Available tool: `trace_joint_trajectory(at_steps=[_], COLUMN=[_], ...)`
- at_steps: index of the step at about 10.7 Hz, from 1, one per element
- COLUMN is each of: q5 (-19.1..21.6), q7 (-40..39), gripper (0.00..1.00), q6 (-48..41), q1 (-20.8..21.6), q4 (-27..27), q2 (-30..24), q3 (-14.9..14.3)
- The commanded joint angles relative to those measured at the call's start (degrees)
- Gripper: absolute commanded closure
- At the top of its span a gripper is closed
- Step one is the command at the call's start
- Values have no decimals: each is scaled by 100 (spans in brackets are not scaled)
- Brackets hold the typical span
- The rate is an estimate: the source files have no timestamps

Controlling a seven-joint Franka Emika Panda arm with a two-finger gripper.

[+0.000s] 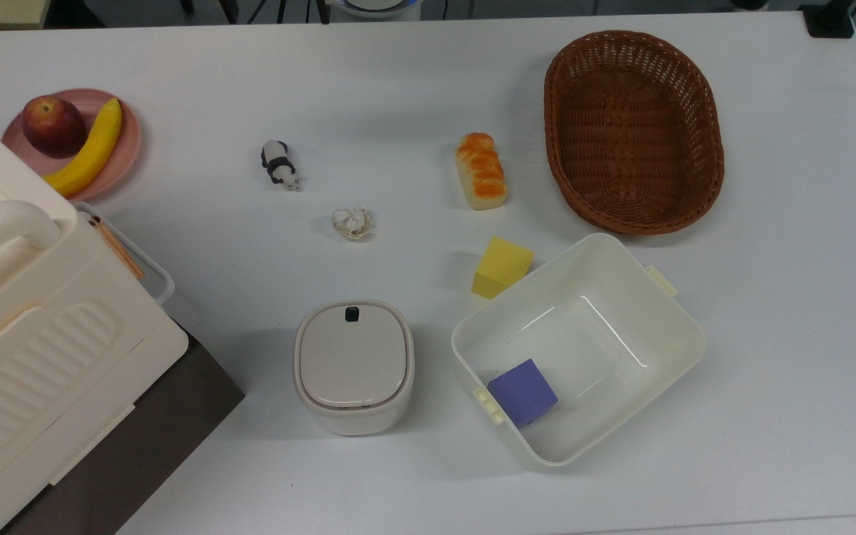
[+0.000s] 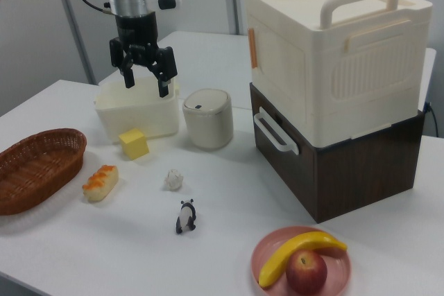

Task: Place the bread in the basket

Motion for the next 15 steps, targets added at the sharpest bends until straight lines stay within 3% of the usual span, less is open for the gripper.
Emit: trace_joint_trajectory(at_steps=[1,11,15], q5=[53,44,44], q7=[105,70,368], gripper=[0,0,0], q6=[192,200,218], q1=[63,177,834], q4=[-211,-342,-745], q2=[-115,-106,-71], q3=[-8,9,9])
